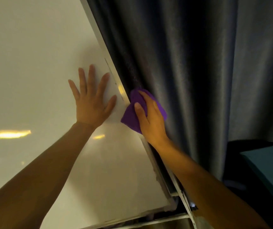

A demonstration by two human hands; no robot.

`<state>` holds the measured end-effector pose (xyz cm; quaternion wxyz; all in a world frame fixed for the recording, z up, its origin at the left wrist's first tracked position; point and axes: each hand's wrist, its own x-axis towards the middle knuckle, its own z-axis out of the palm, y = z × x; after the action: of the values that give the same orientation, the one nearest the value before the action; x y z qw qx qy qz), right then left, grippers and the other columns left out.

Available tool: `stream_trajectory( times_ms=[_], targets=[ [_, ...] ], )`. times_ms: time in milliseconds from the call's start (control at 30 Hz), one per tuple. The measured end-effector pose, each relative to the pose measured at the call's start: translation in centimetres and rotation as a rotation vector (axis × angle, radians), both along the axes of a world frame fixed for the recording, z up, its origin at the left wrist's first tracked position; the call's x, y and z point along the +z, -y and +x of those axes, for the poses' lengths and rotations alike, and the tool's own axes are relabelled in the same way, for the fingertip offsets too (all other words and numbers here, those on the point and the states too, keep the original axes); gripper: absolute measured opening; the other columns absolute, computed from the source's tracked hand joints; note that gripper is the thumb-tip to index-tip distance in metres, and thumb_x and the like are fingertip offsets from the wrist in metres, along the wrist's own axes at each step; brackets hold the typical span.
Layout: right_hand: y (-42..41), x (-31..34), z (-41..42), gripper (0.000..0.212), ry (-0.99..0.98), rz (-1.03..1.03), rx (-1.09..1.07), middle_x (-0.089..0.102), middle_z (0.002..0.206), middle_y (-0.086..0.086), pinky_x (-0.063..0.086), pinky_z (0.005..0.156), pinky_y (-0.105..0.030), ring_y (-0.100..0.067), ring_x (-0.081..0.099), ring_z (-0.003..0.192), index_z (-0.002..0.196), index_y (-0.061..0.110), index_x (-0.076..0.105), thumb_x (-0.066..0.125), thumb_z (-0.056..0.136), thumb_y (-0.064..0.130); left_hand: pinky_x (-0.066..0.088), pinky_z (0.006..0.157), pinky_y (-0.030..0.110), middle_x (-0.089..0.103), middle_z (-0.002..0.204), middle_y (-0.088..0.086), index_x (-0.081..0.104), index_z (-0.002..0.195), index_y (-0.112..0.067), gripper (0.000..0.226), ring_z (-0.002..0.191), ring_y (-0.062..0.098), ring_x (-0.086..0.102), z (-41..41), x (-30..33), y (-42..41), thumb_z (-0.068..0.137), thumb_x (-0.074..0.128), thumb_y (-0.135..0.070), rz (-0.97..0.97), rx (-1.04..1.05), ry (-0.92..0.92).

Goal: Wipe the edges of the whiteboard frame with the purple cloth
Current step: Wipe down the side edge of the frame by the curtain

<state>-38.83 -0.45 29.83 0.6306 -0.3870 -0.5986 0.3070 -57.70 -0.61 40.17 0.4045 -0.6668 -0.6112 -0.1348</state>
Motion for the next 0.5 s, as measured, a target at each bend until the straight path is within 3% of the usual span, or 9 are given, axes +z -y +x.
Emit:
stream_trajectory(
  times_ms=[167,267,300,400,500],
  targets=[
    [-0.1,-2.3,0.2,0.046,-0.027,-0.020,0.028,0.050,0.141,0.004,0.051,0.098,-0.047,-0.015,0.052,0.124,0.141,0.046,0.030,0.037,0.097,0.059,0.010,0.123,0.075,0.007,0.177,0.012,0.015,0.169,-0.031,0.079,0.163,0.045,0.005,0.3,-0.1,-0.4,0.103,0.026,-0.074,0.011,0.035,0.014],
    [1.5,-5.8,1.6,0.047,-0.025,-0.099,0.111,0.046,0.143,0.006,0.045,0.106,-0.037,-0.012,0.047,0.127,0.138,0.061,0.027,0.045,0.095,0.059,0.011,0.122,0.077,0.012,0.177,0.014,0.019,0.168,-0.030,0.077,0.162,0.046,0.009,0.2,-0.6,-0.4,0.104,0.029,-0.072,0.051,0.013,0.017],
    [2.1,-7.3,1.9,0.052,0.007,-0.127,0.115,0.045,0.144,0.004,0.041,0.106,-0.030,-0.012,0.045,0.128,0.139,0.059,0.025,0.050,0.094,0.055,0.011,0.122,0.077,0.013,0.176,0.014,0.020,0.168,-0.030,0.076,0.161,0.047,0.010,0.2,-0.7,-0.5,0.104,0.030,-0.071,0.067,0.013,0.018],
    [3.7,-11.6,3.0,0.066,0.114,-0.219,0.095,0.047,0.145,-0.013,0.032,0.101,-0.020,-0.020,0.045,0.128,0.149,0.018,0.031,0.053,0.095,0.046,0.010,0.123,0.077,0.014,0.176,0.015,0.019,0.168,-0.031,0.075,0.161,0.048,0.011,0.6,-1.2,-0.6,0.105,0.030,-0.069,0.095,0.016,0.041],
    [4.6,-16.0,4.3,0.059,0.223,-0.222,0.104,0.049,0.145,-0.011,0.029,0.105,-0.019,-0.023,0.046,0.132,0.149,0.016,0.033,0.050,0.097,0.038,0.009,0.123,0.077,0.014,0.176,0.015,0.017,0.167,-0.031,0.074,0.161,0.049,0.011,0.7,-1.3,-0.9,0.105,0.031,-0.068,0.102,0.025,0.053]
  ],
)
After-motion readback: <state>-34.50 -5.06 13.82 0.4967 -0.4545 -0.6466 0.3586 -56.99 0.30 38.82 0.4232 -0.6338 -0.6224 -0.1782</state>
